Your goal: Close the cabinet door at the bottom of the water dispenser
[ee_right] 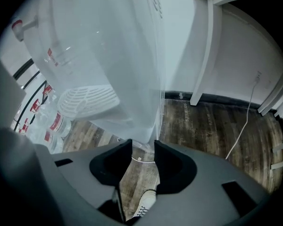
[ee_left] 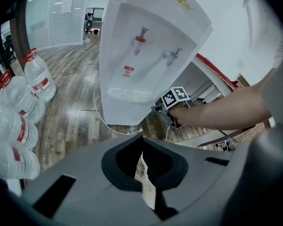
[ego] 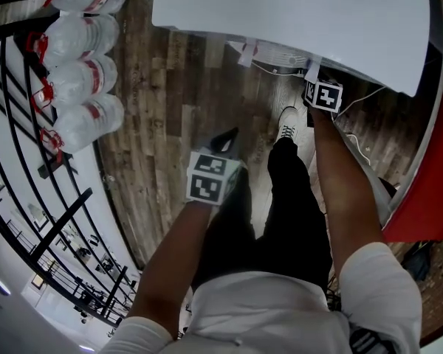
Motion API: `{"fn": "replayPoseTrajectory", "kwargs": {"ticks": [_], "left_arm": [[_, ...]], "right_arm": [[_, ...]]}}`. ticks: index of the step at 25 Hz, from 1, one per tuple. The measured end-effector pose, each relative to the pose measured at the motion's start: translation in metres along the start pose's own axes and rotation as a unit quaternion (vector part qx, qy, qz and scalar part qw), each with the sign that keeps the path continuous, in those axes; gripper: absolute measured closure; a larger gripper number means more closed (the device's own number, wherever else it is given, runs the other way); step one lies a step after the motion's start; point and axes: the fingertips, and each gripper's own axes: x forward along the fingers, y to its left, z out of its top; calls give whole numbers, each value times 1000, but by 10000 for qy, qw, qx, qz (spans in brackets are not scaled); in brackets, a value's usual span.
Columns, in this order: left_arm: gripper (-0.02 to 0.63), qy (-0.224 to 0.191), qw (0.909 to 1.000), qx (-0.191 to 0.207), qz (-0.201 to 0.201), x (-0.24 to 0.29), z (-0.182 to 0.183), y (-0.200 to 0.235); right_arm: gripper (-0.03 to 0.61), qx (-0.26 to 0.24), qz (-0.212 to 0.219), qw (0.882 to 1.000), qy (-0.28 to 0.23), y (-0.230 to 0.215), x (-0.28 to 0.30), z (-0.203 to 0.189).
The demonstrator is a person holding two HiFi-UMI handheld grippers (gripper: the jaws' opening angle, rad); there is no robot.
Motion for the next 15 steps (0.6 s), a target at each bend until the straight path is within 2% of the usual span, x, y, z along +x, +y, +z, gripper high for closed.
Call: {"fn": "replayPoseTrajectory", "kwargs": {"ticks": [5,12,15], "left_arm": [[614,-16,10000,-95,21,-7,-10,-3],[614,-304,9995,32,-103,-26,-4,-7],[615,-408,9991,55,-137,-45,-3,-8]], "right_arm": [[419,-103,-60,9998,-153,5,-30,-1],[424,-96,247,9992,-297,41,-84,-11],[516,240,532,9971,-496,65,-116,-16]]}}
